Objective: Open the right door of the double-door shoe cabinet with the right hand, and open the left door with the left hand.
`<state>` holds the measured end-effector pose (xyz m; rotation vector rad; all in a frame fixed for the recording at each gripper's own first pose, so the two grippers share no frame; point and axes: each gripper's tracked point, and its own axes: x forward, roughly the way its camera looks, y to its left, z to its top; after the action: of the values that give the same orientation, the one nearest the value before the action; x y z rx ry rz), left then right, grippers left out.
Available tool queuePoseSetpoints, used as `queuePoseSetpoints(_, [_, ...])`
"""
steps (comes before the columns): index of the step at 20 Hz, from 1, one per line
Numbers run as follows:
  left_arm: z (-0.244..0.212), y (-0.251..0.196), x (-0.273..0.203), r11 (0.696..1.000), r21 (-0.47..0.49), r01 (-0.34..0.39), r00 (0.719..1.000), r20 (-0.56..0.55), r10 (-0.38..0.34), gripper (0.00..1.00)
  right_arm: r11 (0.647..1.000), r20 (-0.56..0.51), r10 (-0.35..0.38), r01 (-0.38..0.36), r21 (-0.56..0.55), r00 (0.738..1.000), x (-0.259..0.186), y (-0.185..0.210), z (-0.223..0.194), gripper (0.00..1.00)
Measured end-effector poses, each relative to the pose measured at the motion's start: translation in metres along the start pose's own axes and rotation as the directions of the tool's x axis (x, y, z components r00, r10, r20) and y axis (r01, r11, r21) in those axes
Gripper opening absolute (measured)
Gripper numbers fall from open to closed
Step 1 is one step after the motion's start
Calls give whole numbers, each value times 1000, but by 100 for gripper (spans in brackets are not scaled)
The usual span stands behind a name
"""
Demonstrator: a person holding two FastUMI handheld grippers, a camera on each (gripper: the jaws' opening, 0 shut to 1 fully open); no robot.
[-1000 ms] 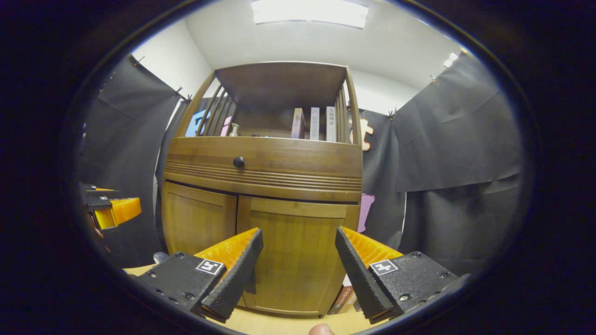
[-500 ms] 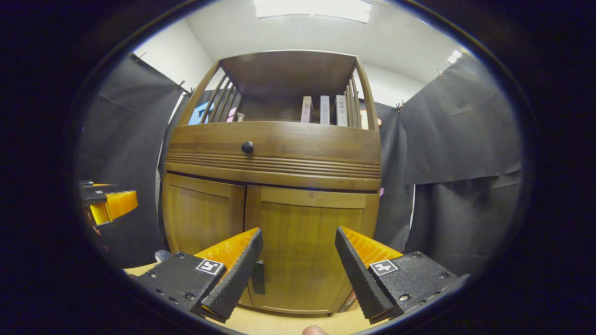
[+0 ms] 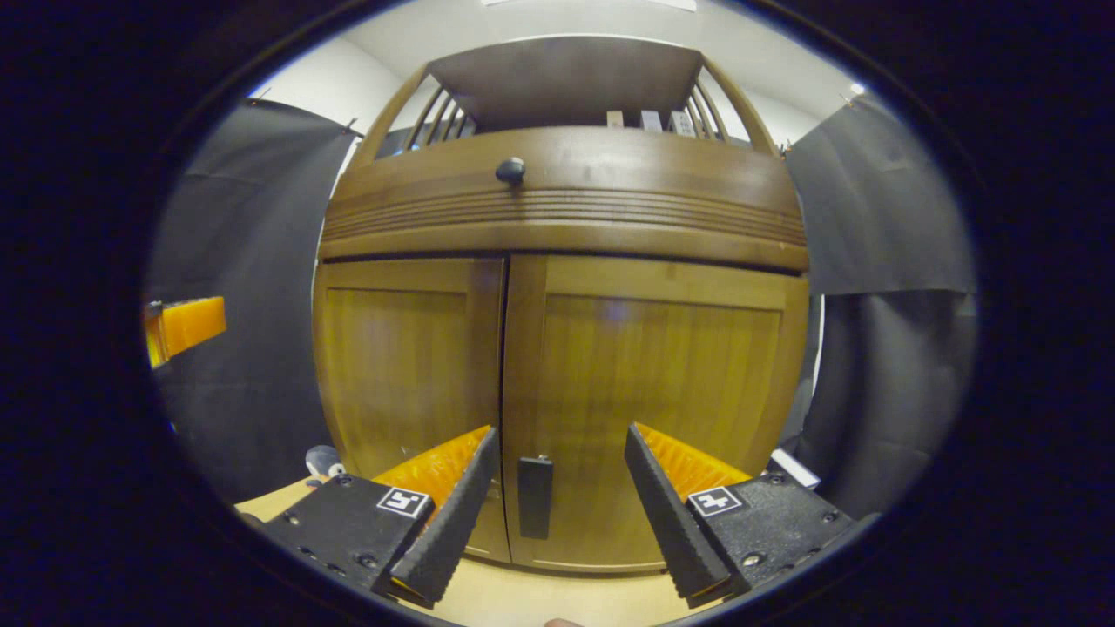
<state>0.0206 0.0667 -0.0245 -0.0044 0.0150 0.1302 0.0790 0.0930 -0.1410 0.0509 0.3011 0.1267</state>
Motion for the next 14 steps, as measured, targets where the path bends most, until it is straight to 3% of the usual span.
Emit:
queuePoseSetpoints(11, [-18, 18, 5, 997, 28, -76, 996, -39, 77, 94, 1000, -142, -1, 3, 20, 990, 64, 11, -71, 69])
queuePoseSetpoints(14, [-20, 18, 4, 997, 23, -79, 996, -51, 80, 95, 1000, -173, 5, -5, -1, 985, 72, 15, -80, 51])
